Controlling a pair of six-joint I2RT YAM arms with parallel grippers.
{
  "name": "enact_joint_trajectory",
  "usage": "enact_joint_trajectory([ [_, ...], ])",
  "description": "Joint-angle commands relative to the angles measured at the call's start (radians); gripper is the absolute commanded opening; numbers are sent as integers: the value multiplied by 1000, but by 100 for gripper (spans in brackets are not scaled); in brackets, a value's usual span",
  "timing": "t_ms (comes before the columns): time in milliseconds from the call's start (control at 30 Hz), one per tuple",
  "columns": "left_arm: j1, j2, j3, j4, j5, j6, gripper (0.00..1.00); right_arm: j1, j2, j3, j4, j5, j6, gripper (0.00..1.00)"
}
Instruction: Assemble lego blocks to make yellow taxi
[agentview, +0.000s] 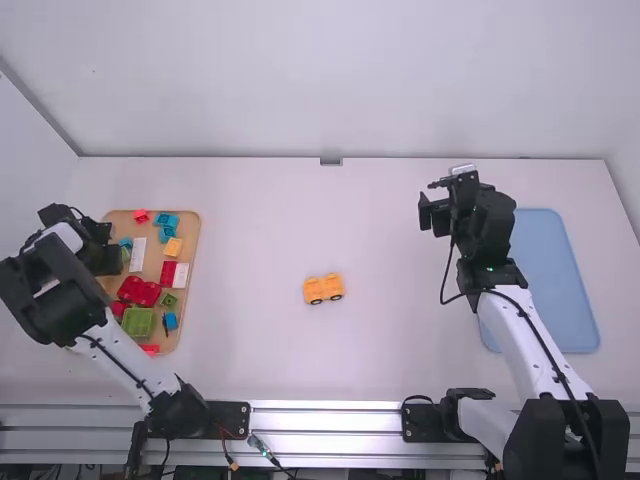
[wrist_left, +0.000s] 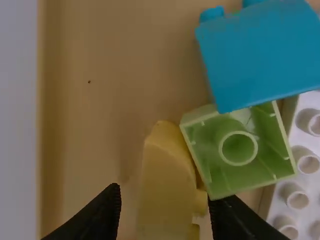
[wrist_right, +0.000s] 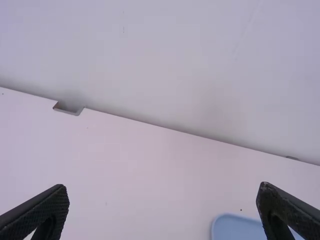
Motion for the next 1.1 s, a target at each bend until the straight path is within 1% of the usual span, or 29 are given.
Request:
enact_joint_trajectory([
  [0, -3, 19, -20, 0, 19, 2, 42, -1, 4, 38, 1, -2, 1, 99],
  [100, -4, 19, -19, 0, 20, 0, 35, -3, 4, 38, -2, -2, 1, 99],
  [333, -1, 19, -19, -11, 20, -4, 24, -2, 4, 38, -16, -2, 0, 99],
  [400, -4, 18, -19, -21, 20, -5, 15, -2, 4, 38, -17, -2, 0, 99],
  [567, -3, 16, -19, -24, 20, -39, 8, 0, 4, 38, -11, -11, 1, 99],
  [633, -3, 6, -18, -26, 18, -64, 2, -1, 4, 38, 15, -41, 1, 99],
  [833, -3, -50, -11, -40, 13, -151, 2, -2, 4, 38, 108, -190, 4, 99],
  [933, -20, -120, -13, -47, 18, -181, 2, -2, 4, 38, 139, -266, 4, 99],
  [1033, -50, -188, -22, -53, 19, -180, 2, -2, 4, 38, 146, -304, 13, 99],
  [1067, -68, -224, -37, -39, 13, -181, 2, -2, 4, 38, 149, -311, 44, 99],
])
